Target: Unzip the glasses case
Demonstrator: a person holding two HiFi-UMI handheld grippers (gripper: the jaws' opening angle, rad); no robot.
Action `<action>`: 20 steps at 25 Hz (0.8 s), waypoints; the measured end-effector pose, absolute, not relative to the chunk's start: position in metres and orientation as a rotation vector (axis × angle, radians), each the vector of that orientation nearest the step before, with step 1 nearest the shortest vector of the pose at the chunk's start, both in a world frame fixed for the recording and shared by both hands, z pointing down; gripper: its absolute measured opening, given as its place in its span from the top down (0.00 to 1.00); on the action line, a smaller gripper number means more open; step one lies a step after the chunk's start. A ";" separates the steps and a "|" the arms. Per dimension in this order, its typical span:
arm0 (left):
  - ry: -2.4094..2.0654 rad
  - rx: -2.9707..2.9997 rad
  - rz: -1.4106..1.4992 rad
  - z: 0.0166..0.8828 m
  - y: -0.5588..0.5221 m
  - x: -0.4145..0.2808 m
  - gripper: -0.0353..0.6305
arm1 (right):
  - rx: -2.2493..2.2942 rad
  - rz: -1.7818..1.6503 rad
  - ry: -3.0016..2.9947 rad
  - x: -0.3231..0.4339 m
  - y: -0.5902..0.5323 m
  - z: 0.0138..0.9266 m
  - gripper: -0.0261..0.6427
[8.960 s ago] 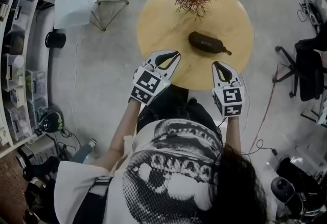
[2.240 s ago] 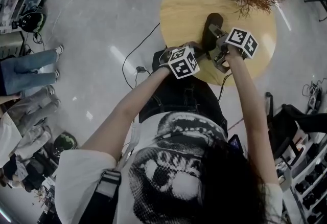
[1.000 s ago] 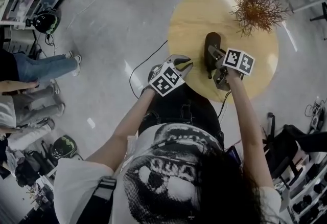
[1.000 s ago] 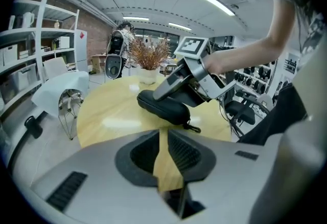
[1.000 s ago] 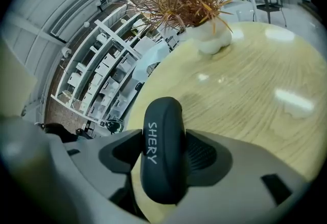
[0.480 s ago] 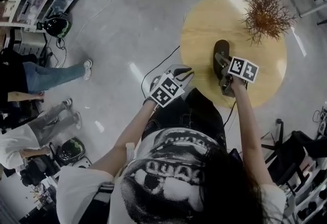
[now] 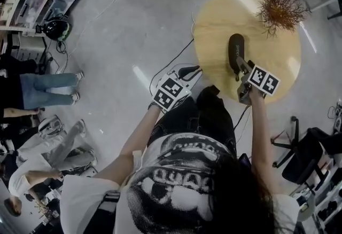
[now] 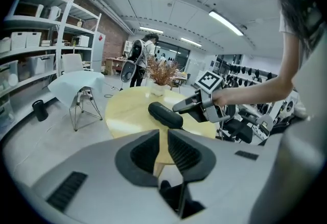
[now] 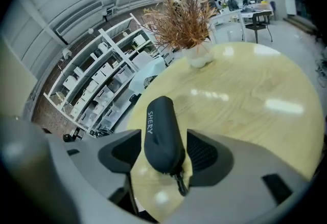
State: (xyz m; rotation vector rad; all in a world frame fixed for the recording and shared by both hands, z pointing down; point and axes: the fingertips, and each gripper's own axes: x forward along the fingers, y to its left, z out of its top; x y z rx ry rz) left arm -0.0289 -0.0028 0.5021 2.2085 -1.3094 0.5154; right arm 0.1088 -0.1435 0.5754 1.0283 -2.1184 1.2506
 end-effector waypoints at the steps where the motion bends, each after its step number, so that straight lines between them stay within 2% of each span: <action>1: -1.306 2.216 0.500 0.500 0.001 -0.029 0.88 | 1.037 1.248 -2.128 0.111 -0.136 0.572 0.55; 13: -1.261 2.327 0.435 0.477 0.049 -0.022 0.88 | 0.987 1.188 -2.451 0.103 -0.016 0.502 0.63; 20: -1.250 2.359 0.391 0.466 0.078 -0.008 0.88 | 1.007 0.880 -2.598 0.102 0.035 0.464 0.70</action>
